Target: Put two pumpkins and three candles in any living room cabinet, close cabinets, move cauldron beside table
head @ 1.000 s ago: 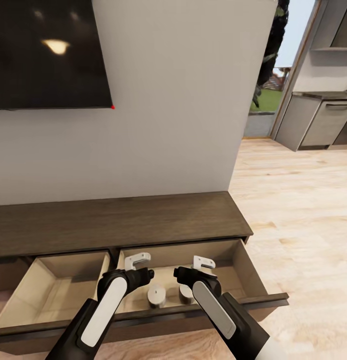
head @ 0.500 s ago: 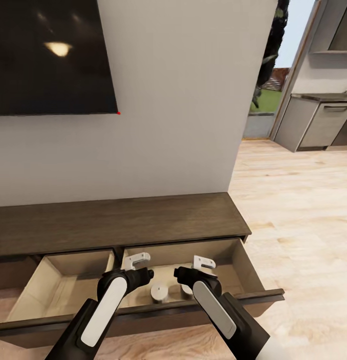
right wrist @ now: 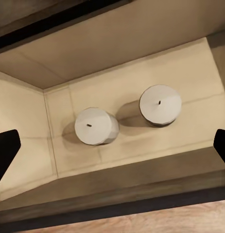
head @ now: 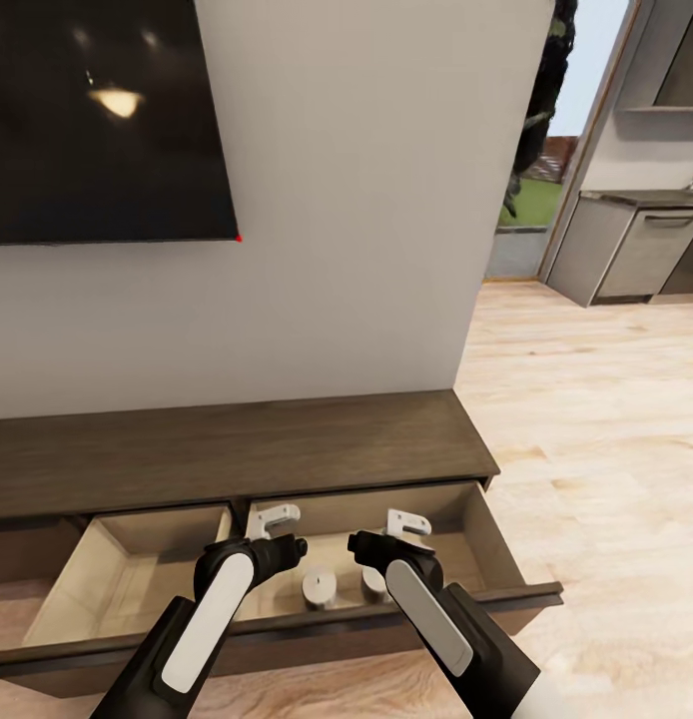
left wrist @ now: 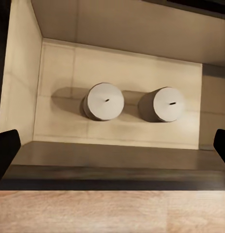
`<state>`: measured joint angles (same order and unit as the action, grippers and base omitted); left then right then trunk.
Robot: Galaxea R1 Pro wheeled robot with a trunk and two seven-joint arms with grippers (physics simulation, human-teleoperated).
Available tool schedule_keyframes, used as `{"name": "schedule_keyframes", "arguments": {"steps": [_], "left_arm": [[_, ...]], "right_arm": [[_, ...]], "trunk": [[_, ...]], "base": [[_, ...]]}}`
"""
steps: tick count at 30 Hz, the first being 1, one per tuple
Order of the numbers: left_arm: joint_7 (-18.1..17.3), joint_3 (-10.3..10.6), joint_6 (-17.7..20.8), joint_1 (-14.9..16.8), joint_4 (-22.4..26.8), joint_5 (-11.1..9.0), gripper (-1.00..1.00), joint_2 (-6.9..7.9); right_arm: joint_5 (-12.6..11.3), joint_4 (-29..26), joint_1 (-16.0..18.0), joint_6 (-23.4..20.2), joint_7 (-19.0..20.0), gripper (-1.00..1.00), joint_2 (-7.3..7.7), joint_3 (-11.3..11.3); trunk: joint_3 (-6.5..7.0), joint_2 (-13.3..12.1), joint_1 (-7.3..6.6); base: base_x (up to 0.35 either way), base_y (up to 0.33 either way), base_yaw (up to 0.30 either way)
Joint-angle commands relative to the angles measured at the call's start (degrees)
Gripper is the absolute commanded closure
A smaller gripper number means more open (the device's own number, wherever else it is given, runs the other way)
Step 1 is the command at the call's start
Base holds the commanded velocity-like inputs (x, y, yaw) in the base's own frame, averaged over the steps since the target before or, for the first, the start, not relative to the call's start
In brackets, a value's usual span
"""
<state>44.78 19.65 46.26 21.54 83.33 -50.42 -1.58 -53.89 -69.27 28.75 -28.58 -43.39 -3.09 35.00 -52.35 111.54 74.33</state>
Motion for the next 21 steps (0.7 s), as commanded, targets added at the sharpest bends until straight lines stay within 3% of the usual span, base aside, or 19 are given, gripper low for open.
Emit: {"name": "schedule_keyframes", "arguments": {"steps": [1, 9, 17, 21], "left_arm": [[0.59, 0.04, 0.06, 0.05, 0.06, -0.56, -1.0, 0.0], [0.65, 0.0, 0.06, 0.04, 0.07, -0.5, -1.0, 0.07], [0.6, -3.11, 0.82, 0.05, 0.04, -0.47, -1.0, 0.42], [0.58, -3.62, 1.09, 0.02, -0.01, -0.55, -1.0, 0.29]], "right_arm": [[-0.34, -0.07, 0.04, -0.15, -0.45, -1.0, 0.01, 0.06], [-0.31, -0.07, 0.05, -0.16, -0.47, -1.0, 0.01, 0.05], [-0.34, -0.07, 0.04, -0.24, -0.47, -1.0, 0.01, 0.0], [-0.34, -0.04, 0.05, -0.32, -0.47, -1.0, -0.02, 0.01]], "trunk": [[0.13, -0.39, -0.23], [1.57, -3.6, -1.99], [3.01, -6.81, -3.75], [3.72, -8.41, -4.62]], "base": [[0.0, 0.0, 0.0], [0.0, 0.0, 0.0], [0.0, 0.0, 0.0], [0.0, 0.0, 0.0]]}}
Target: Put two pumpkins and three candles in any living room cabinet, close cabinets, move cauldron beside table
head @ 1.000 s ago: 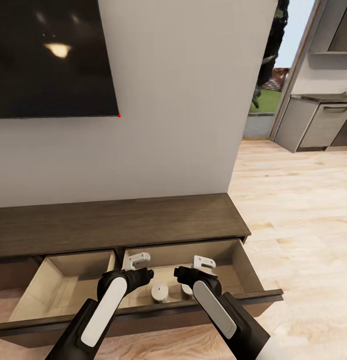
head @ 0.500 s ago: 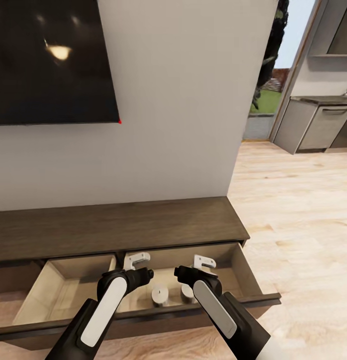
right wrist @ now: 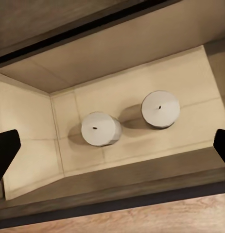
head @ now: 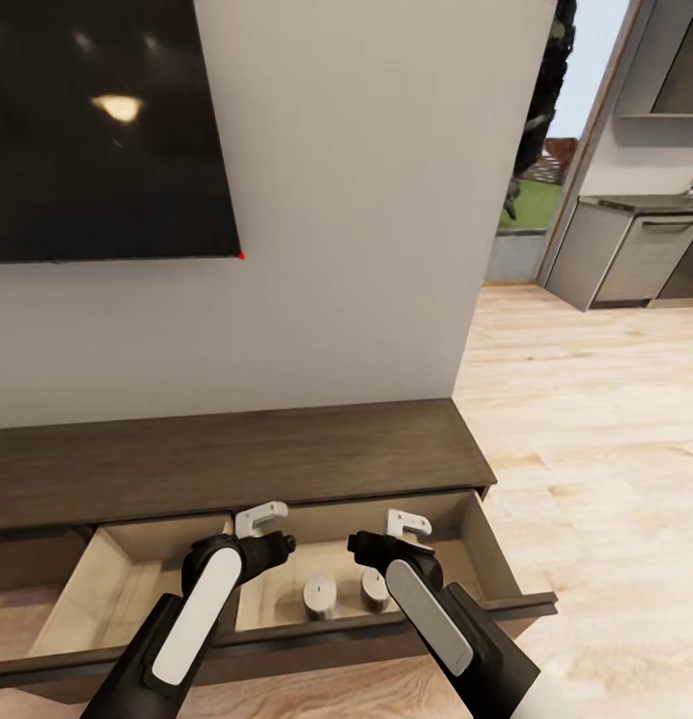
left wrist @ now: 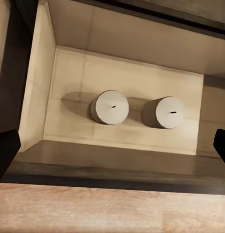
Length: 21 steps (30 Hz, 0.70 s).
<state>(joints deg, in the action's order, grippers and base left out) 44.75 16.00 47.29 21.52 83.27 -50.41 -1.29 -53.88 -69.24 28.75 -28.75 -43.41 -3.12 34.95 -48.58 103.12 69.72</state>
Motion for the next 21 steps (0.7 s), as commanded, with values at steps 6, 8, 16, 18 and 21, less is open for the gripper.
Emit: {"name": "schedule_keyframes", "arguments": {"steps": [6, 8, 16, 18, 21], "left_arm": [[0.61, 0.02, 0.08, 0.06, 0.05, -0.57, -1.0, -0.1], [0.61, 0.02, 0.08, 0.06, 0.05, -0.57, -1.0, -0.09], [0.6, 0.07, 0.08, 0.07, 0.05, -0.57, -1.0, -0.07], [0.6, 0.06, 0.08, 0.07, 0.05, -0.57, -1.0, -0.05], [0.6, 0.08, 0.08, 0.06, 0.05, -0.55, -1.0, -0.04]], "right_arm": [[-0.34, -0.1, 0.02, -0.08, -0.44, -1.0, 0.01, 0.07], [-0.35, -0.1, 0.04, -0.08, -0.44, -1.0, -0.02, 0.08], [-0.33, -0.09, 0.03, -0.11, -0.44, -1.0, -0.05, 0.1], [-0.33, -0.1, 0.04, -0.09, -0.44, -1.0, -0.05, 0.11], [-0.34, -0.1, 0.04, -0.08, -0.44, -1.0, -0.01, 0.06]], "trunk": [[1.03, -2.4, -1.33], [1.39, -3.2, -1.77], [2.83, -6.41, -3.53], [3.19, -7.21, -3.96], [3.72, -8.41, -4.62]], "base": [[0.0, 0.0, 0.0], [0.0, 0.0, 0.0], [0.0, 0.0, 0.0], [0.0, 0.0, 0.0], [0.0, 0.0, 0.0]]}}
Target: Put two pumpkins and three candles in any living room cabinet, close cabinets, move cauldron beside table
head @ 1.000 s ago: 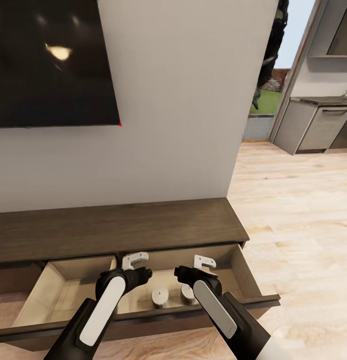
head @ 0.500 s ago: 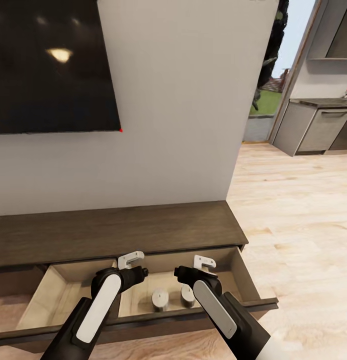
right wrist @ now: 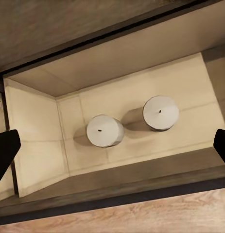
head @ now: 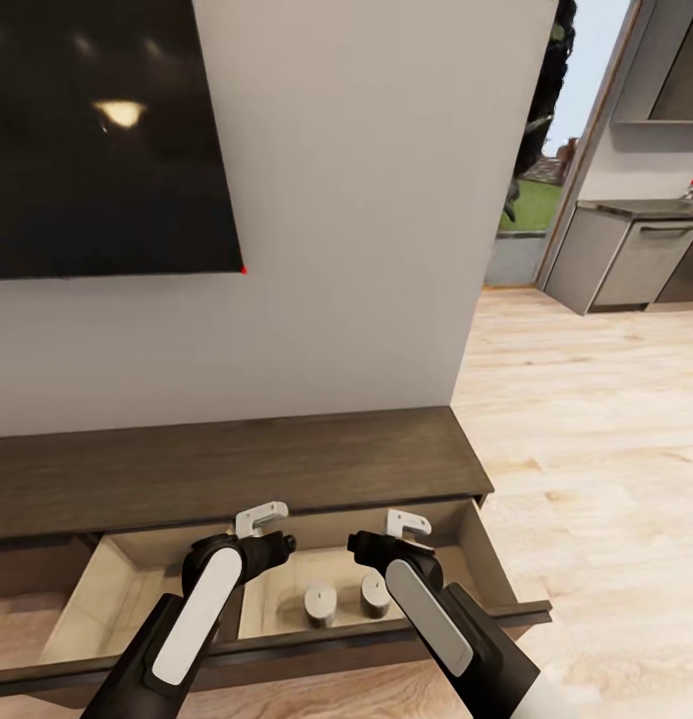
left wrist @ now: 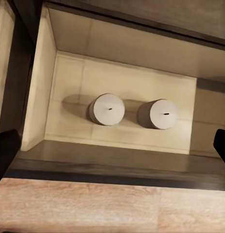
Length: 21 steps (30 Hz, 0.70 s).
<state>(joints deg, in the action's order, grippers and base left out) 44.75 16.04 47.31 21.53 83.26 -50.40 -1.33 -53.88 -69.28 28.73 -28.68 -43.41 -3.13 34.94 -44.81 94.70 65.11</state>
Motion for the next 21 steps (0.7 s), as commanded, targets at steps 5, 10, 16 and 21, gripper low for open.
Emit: {"name": "schedule_keyframes", "arguments": {"steps": [5, 10, 16, 21], "left_arm": [[0.6, -0.01, 0.06, 0.06, 0.06, -0.46, -1.0, 0.2], [0.6, -0.04, 0.06, 0.03, 0.06, -0.42, -1.0, 0.35], [0.6, -0.24, 0.06, 0.08, -0.01, -0.21, -1.0, 0.56], [0.52, -2.43, 0.12, 0.1, -0.14, -0.07, -1.0, 1.12]], "right_arm": [[-0.3, -0.04, 0.04, -0.14, -0.44, -1.0, -0.01, 0.09], [-0.31, -0.05, 0.08, -0.14, -0.44, -1.0, -0.01, 0.09], [-0.33, -0.01, 0.06, -0.14, -0.43, -1.0, -0.01, 0.09], [-0.31, 0.02, 0.06, -0.14, -0.42, -1.0, -0.03, 0.08]], "trunk": [[0.85, -1.99, -1.11], [1.75, -4.0, -2.21], [2.83, -6.4, -3.52], [3.72, -8.41, -4.62]], "base": [[0.0, 0.0, 0.0], [0.0, 0.0, 0.0], [0.0, 0.0, 0.0], [0.0, 0.0, 0.0]]}}
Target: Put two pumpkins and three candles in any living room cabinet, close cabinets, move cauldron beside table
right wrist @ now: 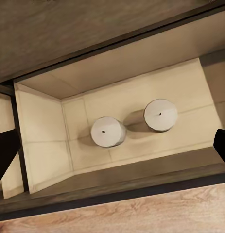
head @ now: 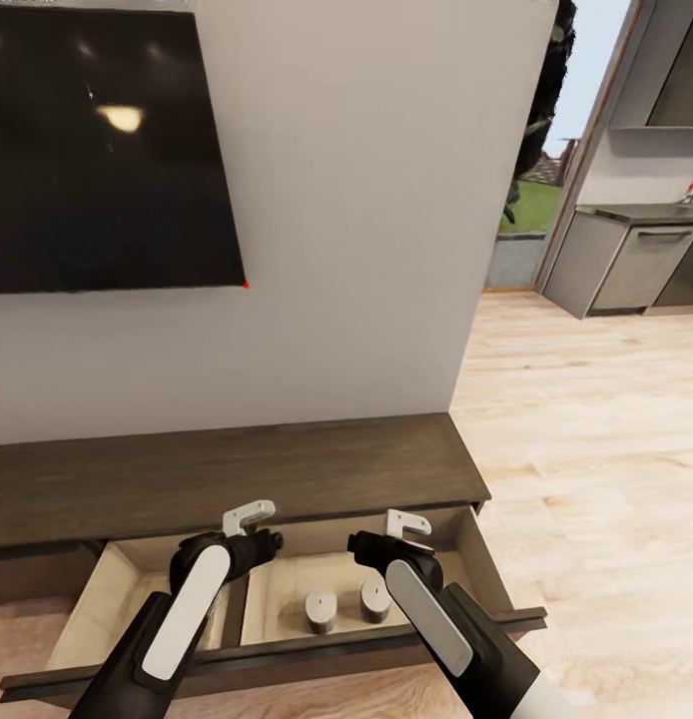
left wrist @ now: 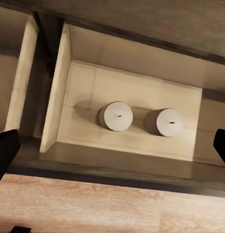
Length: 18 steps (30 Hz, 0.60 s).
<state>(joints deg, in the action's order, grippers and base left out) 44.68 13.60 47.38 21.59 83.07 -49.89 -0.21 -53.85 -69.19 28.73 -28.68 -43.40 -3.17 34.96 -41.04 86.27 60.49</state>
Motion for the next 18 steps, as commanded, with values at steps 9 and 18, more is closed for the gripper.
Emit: {"name": "schedule_keyframes", "arguments": {"steps": [9, 18], "left_arm": [[0.44, -2.8, 2.84, 0.14, -0.04, -0.91, -1.0, 3.32], [0.45, -4.36, 4.22, 0.27, -0.09, -0.58, -1.0, 3.56]], "right_arm": [[-0.33, 0.04, 0.06, -0.15, -0.45, -1.0, 0.01, 0.11], [-0.38, 0.35, 0.08, -0.14, -0.39, -1.0, 0.01, 0.09]], "trunk": [[1.57, -3.59, -1.99], [3.18, -7.2, -3.96]], "base": [[0.0, 0.0, 0.0], [0.0, 0.0, 0.0]]}}
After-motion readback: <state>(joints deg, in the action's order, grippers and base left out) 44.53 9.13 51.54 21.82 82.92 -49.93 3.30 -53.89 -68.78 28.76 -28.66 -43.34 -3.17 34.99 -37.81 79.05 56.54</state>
